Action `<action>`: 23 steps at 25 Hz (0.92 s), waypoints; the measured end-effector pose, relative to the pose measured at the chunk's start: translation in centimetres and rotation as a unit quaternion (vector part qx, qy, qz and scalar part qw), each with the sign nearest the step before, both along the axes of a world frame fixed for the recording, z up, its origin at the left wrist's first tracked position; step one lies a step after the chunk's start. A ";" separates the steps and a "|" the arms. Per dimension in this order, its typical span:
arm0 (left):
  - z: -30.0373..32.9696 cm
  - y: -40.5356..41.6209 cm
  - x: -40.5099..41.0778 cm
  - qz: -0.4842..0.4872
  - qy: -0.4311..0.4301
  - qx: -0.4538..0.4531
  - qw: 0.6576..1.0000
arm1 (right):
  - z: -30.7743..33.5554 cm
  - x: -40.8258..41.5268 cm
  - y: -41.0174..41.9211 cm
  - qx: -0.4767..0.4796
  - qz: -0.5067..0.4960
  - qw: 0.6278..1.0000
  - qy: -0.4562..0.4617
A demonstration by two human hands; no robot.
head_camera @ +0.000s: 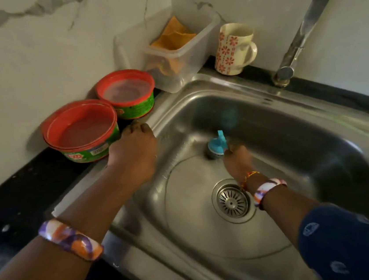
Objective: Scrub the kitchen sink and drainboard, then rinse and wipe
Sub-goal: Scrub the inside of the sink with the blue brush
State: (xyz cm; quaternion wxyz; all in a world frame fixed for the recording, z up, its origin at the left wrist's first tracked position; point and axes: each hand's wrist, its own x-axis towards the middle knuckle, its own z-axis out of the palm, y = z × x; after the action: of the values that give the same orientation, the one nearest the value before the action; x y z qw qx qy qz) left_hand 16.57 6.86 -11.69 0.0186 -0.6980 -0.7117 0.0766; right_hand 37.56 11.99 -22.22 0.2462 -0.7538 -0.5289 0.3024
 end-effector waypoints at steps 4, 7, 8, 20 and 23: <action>-0.2 0.0 0.1 -0.013 0.061 0.030 0.998 | -0.7 -2.9 -3.3 0.064 0.360 0.927 -0.086; -0.6 -0.1 0.1 -0.029 0.099 0.032 0.994 | -0.7 -0.3 -0.1 0.067 0.321 0.921 -0.210; -0.6 -0.1 0.0 -0.033 0.105 0.032 0.993 | -0.3 1.3 1.7 0.048 0.230 0.941 -0.243; -0.6 0.1 -0.4 -0.016 0.106 0.033 0.994 | 1.5 -0.4 3.4 -0.001 0.220 0.958 -0.184; -0.3 0.2 -0.4 -0.027 0.119 0.037 0.992 | 1.0 -3.4 -0.9 -0.023 0.448 0.882 -0.142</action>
State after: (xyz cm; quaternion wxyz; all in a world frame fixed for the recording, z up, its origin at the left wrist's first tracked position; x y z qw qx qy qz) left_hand 16.13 7.04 -12.03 0.1315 -0.7016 -0.6877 0.1322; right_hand 34.18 11.13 -21.22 -0.0105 -0.4766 -0.8327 0.2817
